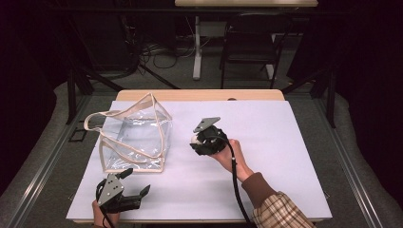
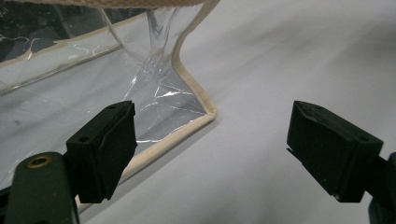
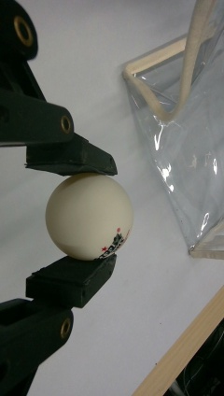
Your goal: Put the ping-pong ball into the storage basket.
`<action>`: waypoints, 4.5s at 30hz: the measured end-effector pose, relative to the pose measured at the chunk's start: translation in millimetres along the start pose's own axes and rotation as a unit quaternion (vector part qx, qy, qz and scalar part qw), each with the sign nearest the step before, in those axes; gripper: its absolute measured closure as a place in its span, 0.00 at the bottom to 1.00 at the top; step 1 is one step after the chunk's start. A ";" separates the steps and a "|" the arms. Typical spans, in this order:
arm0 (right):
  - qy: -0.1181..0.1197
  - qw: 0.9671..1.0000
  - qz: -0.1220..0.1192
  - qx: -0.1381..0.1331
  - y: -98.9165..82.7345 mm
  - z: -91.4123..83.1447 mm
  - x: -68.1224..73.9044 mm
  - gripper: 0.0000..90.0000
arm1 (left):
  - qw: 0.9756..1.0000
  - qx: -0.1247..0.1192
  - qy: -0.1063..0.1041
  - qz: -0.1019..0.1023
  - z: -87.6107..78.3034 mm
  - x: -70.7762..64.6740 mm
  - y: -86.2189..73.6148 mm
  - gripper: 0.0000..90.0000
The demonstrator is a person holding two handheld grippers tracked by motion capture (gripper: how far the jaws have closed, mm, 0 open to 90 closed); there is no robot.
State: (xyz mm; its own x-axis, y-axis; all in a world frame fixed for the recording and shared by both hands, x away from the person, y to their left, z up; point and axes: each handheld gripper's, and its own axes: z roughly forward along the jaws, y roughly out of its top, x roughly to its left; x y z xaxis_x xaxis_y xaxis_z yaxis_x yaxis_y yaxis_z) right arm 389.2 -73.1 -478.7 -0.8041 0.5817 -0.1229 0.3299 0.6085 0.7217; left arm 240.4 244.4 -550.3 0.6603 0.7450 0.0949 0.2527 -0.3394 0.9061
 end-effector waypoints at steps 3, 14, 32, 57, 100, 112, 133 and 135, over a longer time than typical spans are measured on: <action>-0.002 1.000 -0.001 0.000 1.8 -2.4 -0.7 0.57 | 1.000 0.000 0.000 0.000 -0.1 -0.1 0.0 0.18; -0.007 1.000 -0.004 -0.001 6.8 -10.5 -3.1 0.57 | 1.000 0.000 0.000 0.000 -0.1 -0.3 0.1 0.18; -0.014 1.000 -0.008 -0.010 19.3 -29.1 -5.6 0.57 | 1.000 -0.001 0.000 0.003 -0.4 -0.3 0.4 0.18; -0.019 1.000 -0.017 -0.015 36.3 -46.2 -6.7 0.57 | 1.000 -0.002 0.000 0.001 -0.5 -0.3 0.4 0.18; -0.024 0.999 -0.035 -0.027 68.5 -58.5 -4.2 0.57 | 1.000 -0.003 0.002 -0.002 -1.0 -0.6 0.4 0.18; -0.023 0.998 -0.040 -0.033 77.6 -61.1 -2.6 0.57 | 1.000 -0.002 0.002 0.000 -0.9 -0.5 0.5 0.18; -0.023 0.998 -0.045 -0.036 91.2 -60.3 -1.8 0.57 | 1.000 -0.003 0.002 0.000 -1.1 -0.5 0.6 0.18; -0.022 0.998 -0.044 -0.037 92.8 -60.5 -1.6 0.57 | 1.000 -0.003 0.002 -0.001 -1.1 -0.7 0.5 0.18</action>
State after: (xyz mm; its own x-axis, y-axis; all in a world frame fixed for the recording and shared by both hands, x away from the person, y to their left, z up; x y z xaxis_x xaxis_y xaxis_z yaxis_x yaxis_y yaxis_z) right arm 391.2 -50.3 -370.4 -0.8054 0.5516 -0.2169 0.2203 0.6184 0.7544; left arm 239.3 244.4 -549.5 0.6565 0.7483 0.0949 0.2503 -0.3348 0.9084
